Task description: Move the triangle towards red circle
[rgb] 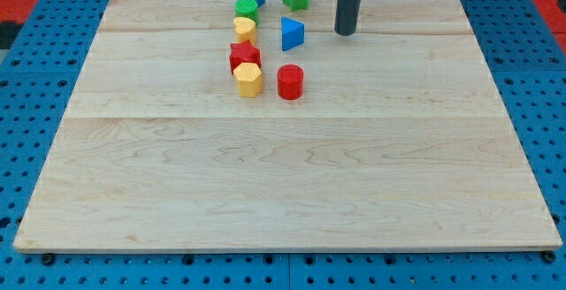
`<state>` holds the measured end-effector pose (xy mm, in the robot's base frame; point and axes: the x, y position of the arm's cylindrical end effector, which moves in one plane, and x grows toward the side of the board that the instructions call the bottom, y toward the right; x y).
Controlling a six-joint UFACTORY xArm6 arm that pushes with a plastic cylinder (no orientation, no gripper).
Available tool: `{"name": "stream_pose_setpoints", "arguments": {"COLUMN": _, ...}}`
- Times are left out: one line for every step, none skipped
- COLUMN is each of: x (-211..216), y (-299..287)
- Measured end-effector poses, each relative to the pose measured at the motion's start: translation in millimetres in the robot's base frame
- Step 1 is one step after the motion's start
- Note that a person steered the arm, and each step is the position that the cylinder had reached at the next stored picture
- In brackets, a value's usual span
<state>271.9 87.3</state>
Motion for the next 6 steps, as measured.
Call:
{"name": "stream_pose_setpoints", "arguments": {"x": -21, "y": -27}}
{"name": "stream_pose_setpoints", "arguments": {"x": -22, "y": -83}}
{"name": "stream_pose_setpoints", "arguments": {"x": -12, "y": -110}}
{"name": "stream_pose_setpoints", "arguments": {"x": 17, "y": -101}}
{"name": "stream_pose_setpoints", "arguments": {"x": 32, "y": -94}}
{"name": "stream_pose_setpoints", "arguments": {"x": 9, "y": -89}}
